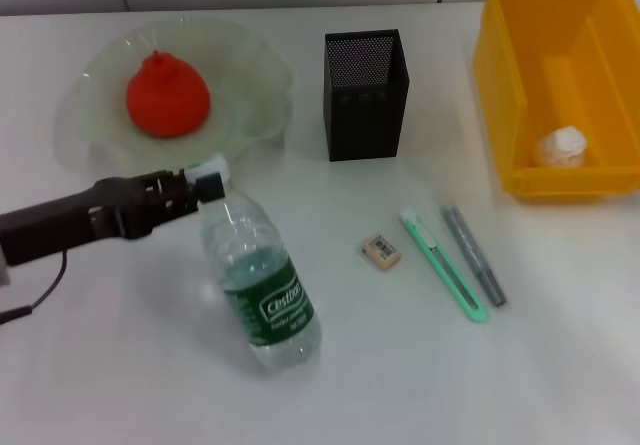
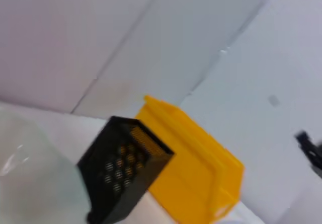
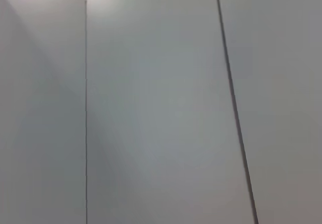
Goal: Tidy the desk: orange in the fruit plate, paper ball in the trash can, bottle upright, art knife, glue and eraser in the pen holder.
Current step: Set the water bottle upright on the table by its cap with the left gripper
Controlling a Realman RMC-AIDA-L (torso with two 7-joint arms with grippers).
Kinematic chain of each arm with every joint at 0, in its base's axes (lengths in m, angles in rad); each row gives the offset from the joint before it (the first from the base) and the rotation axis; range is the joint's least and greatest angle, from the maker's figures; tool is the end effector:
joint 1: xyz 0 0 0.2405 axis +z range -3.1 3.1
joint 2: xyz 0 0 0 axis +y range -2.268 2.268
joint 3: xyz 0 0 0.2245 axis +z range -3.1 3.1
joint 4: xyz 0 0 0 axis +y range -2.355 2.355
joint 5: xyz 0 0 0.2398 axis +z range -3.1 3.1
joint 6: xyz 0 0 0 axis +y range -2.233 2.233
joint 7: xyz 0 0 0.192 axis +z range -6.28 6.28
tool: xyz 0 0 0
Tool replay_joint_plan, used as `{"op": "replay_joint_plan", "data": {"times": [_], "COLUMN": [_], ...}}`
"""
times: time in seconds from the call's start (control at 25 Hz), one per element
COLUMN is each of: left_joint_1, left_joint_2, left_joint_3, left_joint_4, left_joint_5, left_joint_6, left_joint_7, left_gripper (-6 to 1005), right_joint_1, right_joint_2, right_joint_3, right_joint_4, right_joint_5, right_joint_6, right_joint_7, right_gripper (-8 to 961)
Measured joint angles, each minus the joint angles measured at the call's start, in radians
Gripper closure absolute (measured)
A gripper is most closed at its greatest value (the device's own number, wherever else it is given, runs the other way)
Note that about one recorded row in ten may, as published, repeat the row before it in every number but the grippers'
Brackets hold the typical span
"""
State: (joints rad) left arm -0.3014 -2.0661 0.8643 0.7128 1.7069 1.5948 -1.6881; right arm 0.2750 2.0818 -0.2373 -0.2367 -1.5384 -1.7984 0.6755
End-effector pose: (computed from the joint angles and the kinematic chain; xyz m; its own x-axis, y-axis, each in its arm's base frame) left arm -0.2593 0.3167 -0.0095 0.4835 0.5968 0.6403 0.7309 -0.6778 0.0799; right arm 0.2980 0.2856 0.0437 0.5020 0.2364 -0.8319 -0.6558 -0.5231 -0.5443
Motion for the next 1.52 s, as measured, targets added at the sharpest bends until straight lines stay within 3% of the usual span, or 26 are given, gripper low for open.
{"op": "replay_joint_plan", "data": {"times": [0.32, 0.6, 0.76, 1.0, 1.16, 1.52], "left_joint_1": [0.063, 0.087, 0.106, 0.107, 0.092, 0.06], "left_joint_2": [0.002, 0.001, 0.001, -0.001, -0.002, -0.003], "left_joint_3": [-0.027, -0.106, -0.2, -0.268, -0.329, -0.363], "left_joint_4": [-0.052, -0.111, -0.142, -0.188, -0.262, -0.383], "left_joint_5": [-0.092, -0.096, -0.097, -0.098, -0.108, -0.135], "left_joint_6": [0.107, 0.166, 0.198, 0.208, 0.214, 0.201], "left_joint_7": [0.227, 0.372, 0.493, 0.63, 0.817, 1.11], "left_gripper": [567, 552, 540, 521, 509, 481], "right_joint_1": [0.011, 0.028, 0.039, 0.048, 0.063, 0.099], "right_joint_2": [0.0, 0.0, 0.001, 0.002, 0.003, 0.004], "right_joint_3": [0.002, 0.003, 0.003, 0.003, 0.003, 0.004], "right_joint_4": [0.029, 0.049, 0.055, 0.067, 0.086, 0.134], "right_joint_5": [0.0, 0.0, 0.0, 0.0, 0.0, 0.0], "right_joint_6": [0.002, 0.005, 0.007, 0.008, 0.017, 0.017], "right_joint_7": [0.041, 0.056, 0.057, 0.057, 0.058, 0.05], "right_gripper": [110, 110, 111, 111, 110, 111]}}
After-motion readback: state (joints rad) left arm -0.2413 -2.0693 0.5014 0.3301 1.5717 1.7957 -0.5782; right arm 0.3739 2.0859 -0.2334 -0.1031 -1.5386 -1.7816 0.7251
